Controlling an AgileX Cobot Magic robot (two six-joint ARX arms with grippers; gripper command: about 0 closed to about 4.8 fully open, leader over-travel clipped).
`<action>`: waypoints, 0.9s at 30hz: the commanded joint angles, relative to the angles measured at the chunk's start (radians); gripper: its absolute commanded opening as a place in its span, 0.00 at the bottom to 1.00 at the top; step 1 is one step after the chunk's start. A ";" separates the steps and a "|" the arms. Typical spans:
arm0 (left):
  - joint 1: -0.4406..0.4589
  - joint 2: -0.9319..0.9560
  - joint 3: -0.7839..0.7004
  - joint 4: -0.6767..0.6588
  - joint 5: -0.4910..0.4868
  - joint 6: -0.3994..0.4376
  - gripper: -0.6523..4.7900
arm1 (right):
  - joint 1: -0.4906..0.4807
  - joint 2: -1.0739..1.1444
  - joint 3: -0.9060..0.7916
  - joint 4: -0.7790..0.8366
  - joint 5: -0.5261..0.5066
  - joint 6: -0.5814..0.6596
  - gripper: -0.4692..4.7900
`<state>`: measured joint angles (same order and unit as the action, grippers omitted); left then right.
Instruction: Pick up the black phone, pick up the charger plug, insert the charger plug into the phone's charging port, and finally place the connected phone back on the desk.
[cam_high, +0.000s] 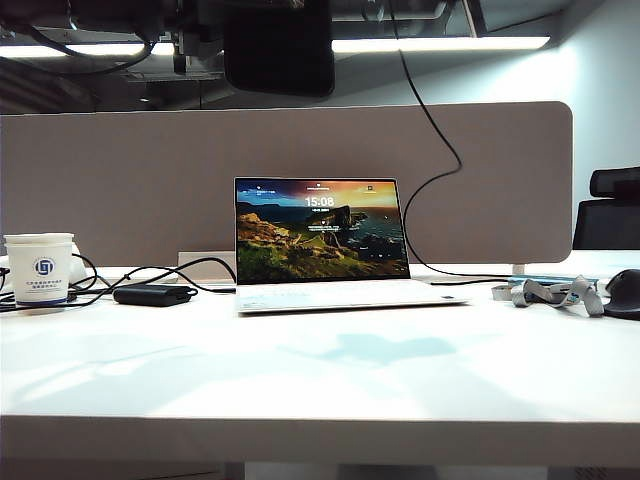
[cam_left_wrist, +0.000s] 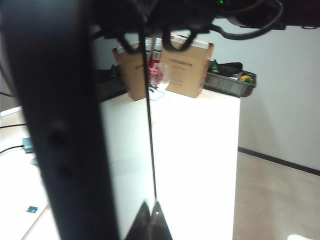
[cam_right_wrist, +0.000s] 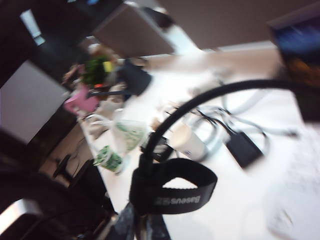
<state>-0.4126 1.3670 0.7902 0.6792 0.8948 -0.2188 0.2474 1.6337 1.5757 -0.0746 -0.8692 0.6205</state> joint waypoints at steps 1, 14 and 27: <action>0.000 -0.008 0.006 0.033 0.028 -0.030 0.11 | 0.000 -0.006 0.003 0.154 -0.101 -0.023 0.09; -0.008 -0.006 0.006 0.033 0.071 -0.052 0.11 | 0.048 -0.018 0.003 0.298 -0.223 -0.033 0.09; -0.014 -0.006 0.007 0.034 0.150 -0.070 0.11 | 0.133 -0.018 0.003 0.296 -0.376 -0.075 0.09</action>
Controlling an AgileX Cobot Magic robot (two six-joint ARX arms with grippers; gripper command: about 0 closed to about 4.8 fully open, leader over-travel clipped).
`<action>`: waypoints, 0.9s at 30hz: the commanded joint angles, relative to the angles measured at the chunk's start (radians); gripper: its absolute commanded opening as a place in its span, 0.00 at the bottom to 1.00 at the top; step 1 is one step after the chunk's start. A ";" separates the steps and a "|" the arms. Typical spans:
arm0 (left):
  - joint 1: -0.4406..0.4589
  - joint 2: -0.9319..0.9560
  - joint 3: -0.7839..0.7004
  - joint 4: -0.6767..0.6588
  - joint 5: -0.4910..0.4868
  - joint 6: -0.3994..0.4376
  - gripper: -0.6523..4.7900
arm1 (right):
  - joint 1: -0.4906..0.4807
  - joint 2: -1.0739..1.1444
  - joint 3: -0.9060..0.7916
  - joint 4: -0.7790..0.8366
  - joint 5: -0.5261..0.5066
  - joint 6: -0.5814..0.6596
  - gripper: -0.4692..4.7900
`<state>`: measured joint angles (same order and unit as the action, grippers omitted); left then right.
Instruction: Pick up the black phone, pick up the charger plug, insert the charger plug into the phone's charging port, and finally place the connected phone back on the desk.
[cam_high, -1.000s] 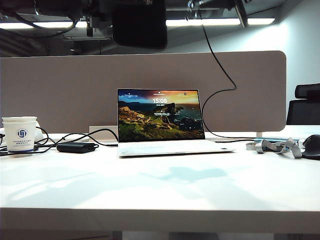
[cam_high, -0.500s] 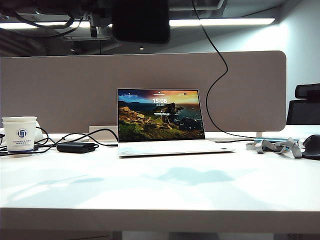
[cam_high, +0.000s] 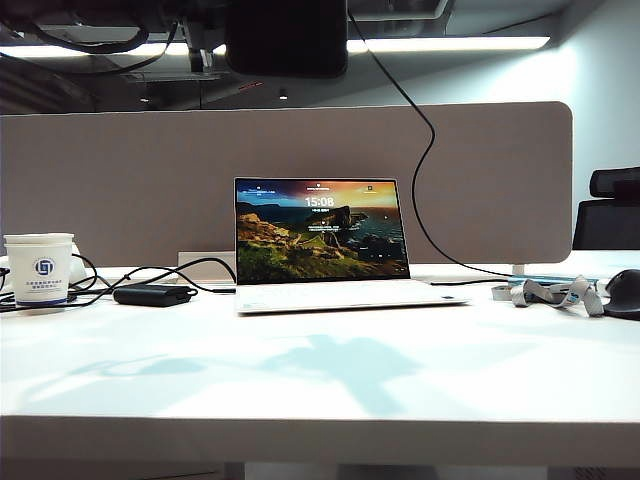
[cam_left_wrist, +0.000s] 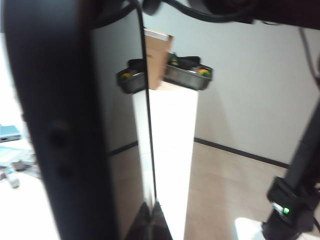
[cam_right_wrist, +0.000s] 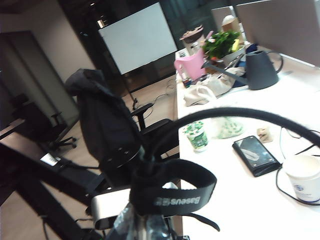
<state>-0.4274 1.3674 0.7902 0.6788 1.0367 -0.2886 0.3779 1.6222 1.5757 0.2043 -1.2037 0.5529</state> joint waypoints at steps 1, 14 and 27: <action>0.001 -0.006 0.007 0.034 0.008 0.000 0.11 | 0.003 -0.007 0.003 0.017 -0.051 -0.008 0.09; 0.001 -0.006 0.031 0.037 0.021 0.000 0.11 | 0.029 -0.006 0.002 0.004 -0.104 -0.038 0.09; 0.001 -0.006 0.037 0.057 0.065 0.000 0.11 | 0.029 -0.006 0.002 -0.029 -0.142 -0.061 0.09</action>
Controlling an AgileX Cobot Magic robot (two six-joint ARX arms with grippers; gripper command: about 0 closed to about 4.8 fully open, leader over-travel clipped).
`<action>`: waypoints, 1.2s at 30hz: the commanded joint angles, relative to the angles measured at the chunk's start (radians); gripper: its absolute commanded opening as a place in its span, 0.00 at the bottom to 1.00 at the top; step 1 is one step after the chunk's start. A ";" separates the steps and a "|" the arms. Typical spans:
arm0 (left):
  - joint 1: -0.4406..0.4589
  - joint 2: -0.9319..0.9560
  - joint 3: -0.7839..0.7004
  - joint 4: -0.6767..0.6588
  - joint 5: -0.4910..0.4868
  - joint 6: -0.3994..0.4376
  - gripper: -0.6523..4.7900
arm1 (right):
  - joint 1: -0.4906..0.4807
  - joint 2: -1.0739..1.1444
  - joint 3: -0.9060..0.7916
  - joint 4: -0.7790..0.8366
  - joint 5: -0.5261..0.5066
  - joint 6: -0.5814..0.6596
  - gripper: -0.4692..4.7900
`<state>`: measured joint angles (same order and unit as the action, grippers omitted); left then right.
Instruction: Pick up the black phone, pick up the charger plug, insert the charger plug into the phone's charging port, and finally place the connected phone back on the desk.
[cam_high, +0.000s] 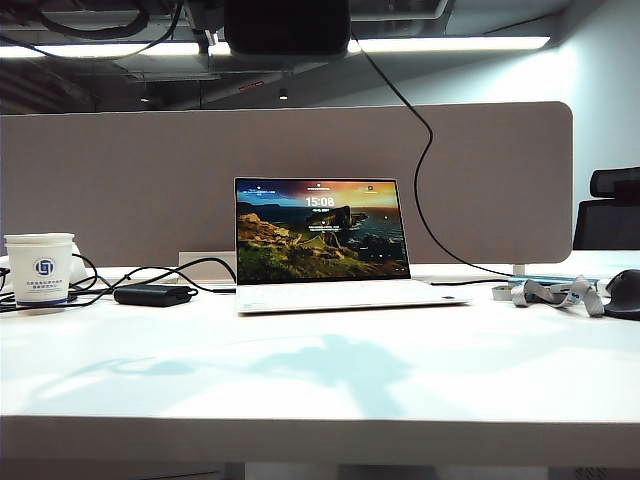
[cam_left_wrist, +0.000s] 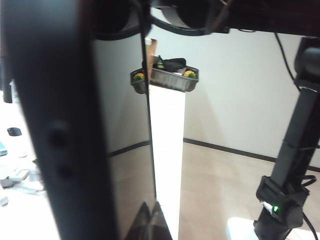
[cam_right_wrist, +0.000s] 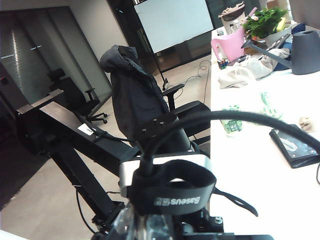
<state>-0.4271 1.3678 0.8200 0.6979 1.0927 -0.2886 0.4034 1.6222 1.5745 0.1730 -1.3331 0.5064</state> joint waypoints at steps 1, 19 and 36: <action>0.001 -0.007 0.007 0.038 0.009 0.000 0.11 | 0.003 -0.006 0.003 0.002 -0.013 -0.014 0.09; 0.001 -0.007 0.026 0.051 0.003 0.000 0.11 | 0.004 -0.006 0.003 -0.027 -0.016 -0.043 0.09; 0.001 -0.007 0.026 0.050 -0.014 -0.026 0.11 | 0.006 -0.006 0.003 -0.100 -0.026 -0.124 0.09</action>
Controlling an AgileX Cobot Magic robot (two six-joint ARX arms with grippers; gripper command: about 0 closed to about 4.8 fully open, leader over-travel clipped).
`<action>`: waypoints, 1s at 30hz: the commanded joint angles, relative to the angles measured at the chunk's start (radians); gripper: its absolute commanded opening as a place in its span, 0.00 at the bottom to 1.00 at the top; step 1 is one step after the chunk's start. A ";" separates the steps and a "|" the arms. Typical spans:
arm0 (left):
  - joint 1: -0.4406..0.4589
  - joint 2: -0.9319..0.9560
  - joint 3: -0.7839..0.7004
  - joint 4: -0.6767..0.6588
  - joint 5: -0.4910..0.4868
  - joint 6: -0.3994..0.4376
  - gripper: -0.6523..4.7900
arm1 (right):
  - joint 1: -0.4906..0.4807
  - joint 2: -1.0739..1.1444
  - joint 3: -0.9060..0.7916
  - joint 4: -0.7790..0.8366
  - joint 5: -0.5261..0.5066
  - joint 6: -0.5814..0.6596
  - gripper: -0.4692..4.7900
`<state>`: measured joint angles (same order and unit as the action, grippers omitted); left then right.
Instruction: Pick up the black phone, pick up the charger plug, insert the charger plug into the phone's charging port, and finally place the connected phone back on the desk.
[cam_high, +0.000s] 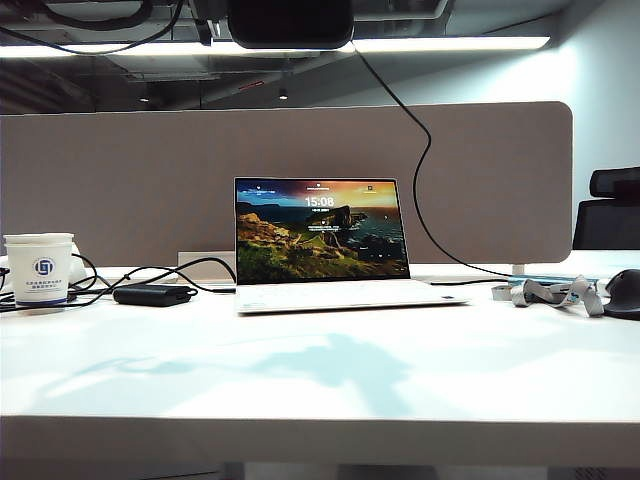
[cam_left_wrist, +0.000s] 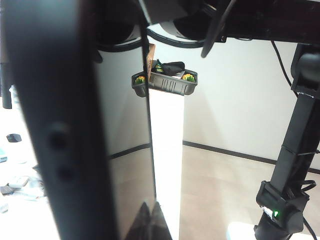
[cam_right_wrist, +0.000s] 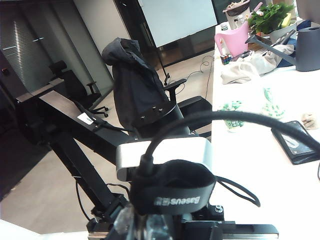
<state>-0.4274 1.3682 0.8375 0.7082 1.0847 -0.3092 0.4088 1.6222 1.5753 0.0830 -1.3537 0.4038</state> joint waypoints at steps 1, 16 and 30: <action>0.001 -0.007 0.008 0.040 -0.006 -0.005 0.11 | 0.001 -0.006 0.002 -0.011 0.000 -0.026 0.09; 0.001 -0.007 0.008 0.042 -0.008 -0.005 0.11 | 0.001 -0.006 0.002 -0.011 0.017 -0.042 0.09; 0.001 -0.007 0.008 0.042 -0.029 -0.031 0.11 | 0.001 -0.006 0.002 -0.066 0.012 -0.111 0.09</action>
<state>-0.4274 1.3685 0.8375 0.7059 1.0695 -0.3344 0.4084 1.6218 1.5761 0.0551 -1.3300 0.3260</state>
